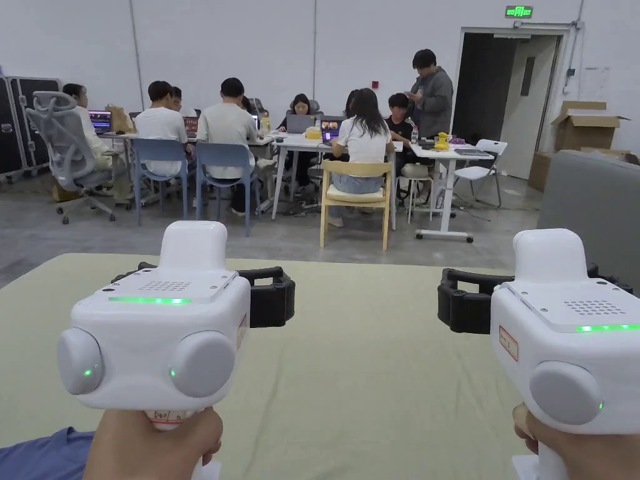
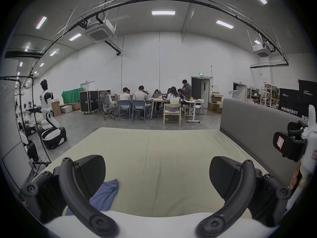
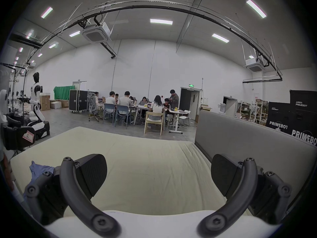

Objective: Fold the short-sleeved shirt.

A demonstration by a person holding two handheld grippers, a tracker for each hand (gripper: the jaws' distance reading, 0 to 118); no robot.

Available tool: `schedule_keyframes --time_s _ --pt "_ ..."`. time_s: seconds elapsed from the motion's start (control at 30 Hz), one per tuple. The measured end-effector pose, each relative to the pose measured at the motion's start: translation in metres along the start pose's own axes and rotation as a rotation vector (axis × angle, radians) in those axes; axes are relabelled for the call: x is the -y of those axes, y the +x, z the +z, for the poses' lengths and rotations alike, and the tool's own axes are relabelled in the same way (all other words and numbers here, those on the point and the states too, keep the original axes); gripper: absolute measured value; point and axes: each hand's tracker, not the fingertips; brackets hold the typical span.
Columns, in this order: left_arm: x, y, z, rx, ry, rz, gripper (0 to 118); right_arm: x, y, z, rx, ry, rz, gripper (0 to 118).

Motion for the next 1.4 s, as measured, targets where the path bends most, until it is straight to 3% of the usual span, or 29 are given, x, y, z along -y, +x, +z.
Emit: schedule_keyframes --time_s 1.4 --pt "-0.0041 -0.0001 0.0047 0.007 0.004 0.015 118 -0.0047 0.0014 0.0055 0.015 0.017 -0.018 118"
